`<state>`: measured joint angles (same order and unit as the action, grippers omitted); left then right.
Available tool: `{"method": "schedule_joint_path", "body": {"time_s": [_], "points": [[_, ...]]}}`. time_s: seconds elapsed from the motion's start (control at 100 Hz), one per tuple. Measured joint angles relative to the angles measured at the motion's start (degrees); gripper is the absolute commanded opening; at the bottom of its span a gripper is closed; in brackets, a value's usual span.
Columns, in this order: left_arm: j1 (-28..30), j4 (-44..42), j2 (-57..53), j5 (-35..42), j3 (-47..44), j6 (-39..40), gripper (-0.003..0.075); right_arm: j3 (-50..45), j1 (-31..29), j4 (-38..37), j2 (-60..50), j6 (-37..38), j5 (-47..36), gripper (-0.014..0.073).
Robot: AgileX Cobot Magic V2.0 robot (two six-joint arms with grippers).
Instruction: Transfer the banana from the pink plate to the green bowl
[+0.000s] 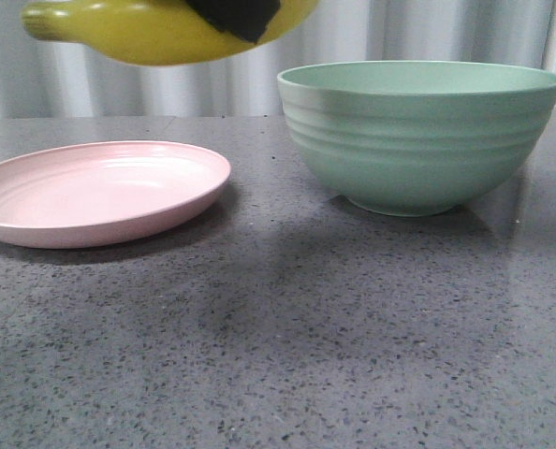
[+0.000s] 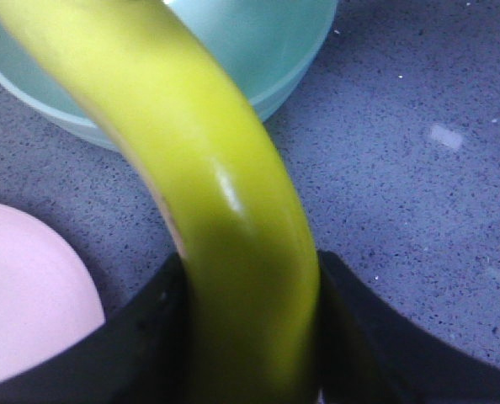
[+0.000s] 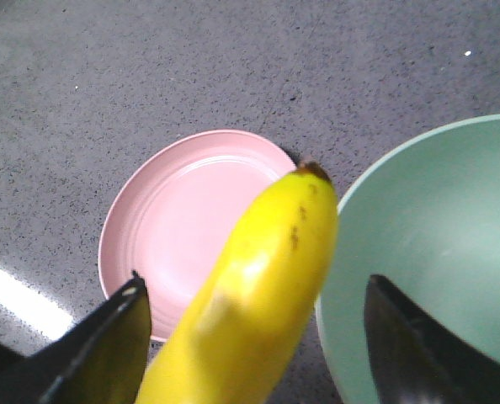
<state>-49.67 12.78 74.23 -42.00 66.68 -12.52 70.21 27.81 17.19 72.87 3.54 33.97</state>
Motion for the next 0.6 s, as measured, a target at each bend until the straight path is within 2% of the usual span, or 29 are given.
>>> {"method": "schedule_joint_path", "body": {"time_s": [0.31, 0.38, 0.45, 0.5, 0.55, 0.57, 0.6], "points": [[-0.13, 0.0, 0.0, 0.23, 0.0, 0.0, -0.0017, 2.6, 0.0, 2.93, 7.16, 0.0, 0.87, 0.0433], [-0.13, 0.0, 0.0, 0.62, 0.0, 0.0, -0.0013, 2.65, 0.0, 3.16, 7.4, 0.0, 0.87, 0.0345], [-0.13, 0.0, 0.0, 0.84, 0.0, 0.0, 0.0032, 2.74, 0.0, 3.66, 7.4, 0.0, 0.75, 0.0194], [-0.13, 0.0, 0.0, 0.99, 0.0, 0.1, 0.0099, 2.74, 0.0, 4.4, 7.4, 0.69, 0.49, 0.006], [-0.13, 0.0, 0.0, 1.22, 0.0, 0.31, 0.02, 2.74, 0.0, 5.44, 7.4, 2.0, -0.15, -0.0048], [-0.13, 0.0, 0.0, 1.35, 0.0, 0.34, 0.0228, 2.78, 0.0, 5.7, 7.4, 2.4, -0.33, -0.0081], [-0.13, 0.0, 0.0, 1.35, 0.0, 0.44, 0.0298, 2.88, 0.0, 5.85, 7.4, 2.84, -0.77, -0.0076]]}}
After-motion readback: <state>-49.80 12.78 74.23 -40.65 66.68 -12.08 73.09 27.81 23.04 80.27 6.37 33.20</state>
